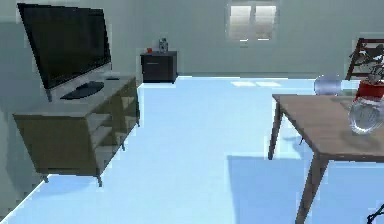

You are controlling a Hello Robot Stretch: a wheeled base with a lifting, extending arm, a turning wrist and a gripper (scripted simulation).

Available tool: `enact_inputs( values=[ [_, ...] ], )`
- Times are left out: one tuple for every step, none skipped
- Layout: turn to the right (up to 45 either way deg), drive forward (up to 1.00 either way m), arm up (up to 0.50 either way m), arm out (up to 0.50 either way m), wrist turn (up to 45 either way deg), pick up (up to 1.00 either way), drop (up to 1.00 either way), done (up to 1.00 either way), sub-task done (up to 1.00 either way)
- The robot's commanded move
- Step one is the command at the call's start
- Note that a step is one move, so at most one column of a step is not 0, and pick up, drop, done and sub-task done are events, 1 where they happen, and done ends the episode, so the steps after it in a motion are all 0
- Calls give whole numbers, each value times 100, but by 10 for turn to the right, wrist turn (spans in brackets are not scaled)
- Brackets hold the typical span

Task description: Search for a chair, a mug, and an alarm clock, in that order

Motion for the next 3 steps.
enact_inputs(
  values=[
    [0, 100, 0, 0, 0, 0, 0, 0, 0],
    [0, 100, 0, 0, 0, 0, 0, 0, 0],
    [0, 90, 0, 0, 0, 0, 0, 0, 0]
  ],
)
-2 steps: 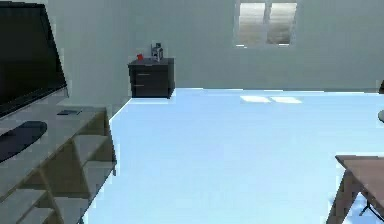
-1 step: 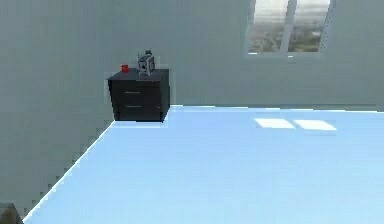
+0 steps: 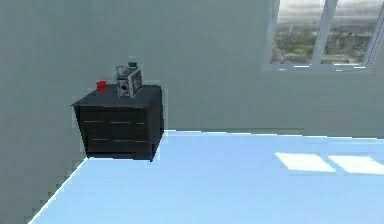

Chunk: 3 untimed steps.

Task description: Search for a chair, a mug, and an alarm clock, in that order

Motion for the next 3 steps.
enact_inputs(
  values=[
    [-210, 0, 0, 0, 0, 0, 0, 0, 0],
    [-30, 0, 0, 0, 0, 0, 0, 0, 0],
    [0, 100, 0, 0, 0, 0, 0, 0, 0]
  ],
)
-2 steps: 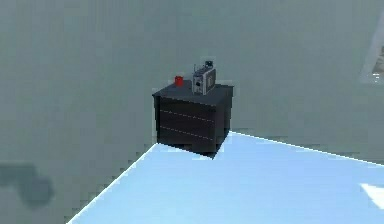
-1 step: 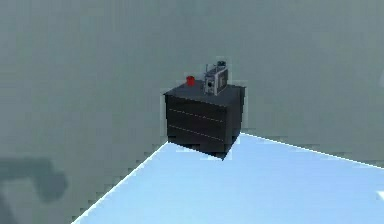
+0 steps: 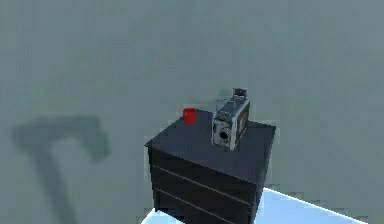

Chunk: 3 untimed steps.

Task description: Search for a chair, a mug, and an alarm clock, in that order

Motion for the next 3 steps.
enact_inputs(
  values=[
    [0, 35, 0, 0, 0, 0, 0, 0, 0],
    [0, 0, 0, 0, 0, 0, 0, 0, 100],
    [450, 0, 0, 0, 0, 0, 0, 0, 0]
  ],
)
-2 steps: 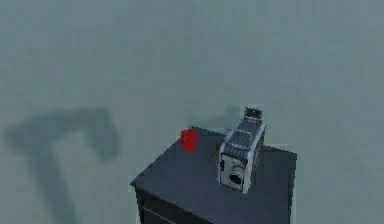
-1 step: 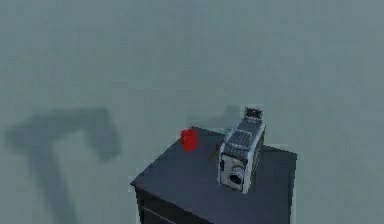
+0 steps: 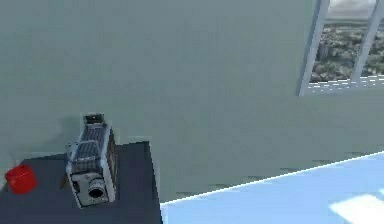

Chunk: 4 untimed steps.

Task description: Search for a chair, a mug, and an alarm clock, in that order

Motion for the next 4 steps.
enact_inputs(
  values=[
    [450, 0, 0, 0, 0, 0, 0, 0, 0],
    [450, 0, 0, 0, 0, 0, 0, 0, 0],
    [390, 0, 0, 0, 0, 0, 0, 0, 0],
    [0, 100, 0, 0, 0, 0, 0, 0, 0]
  ],
)
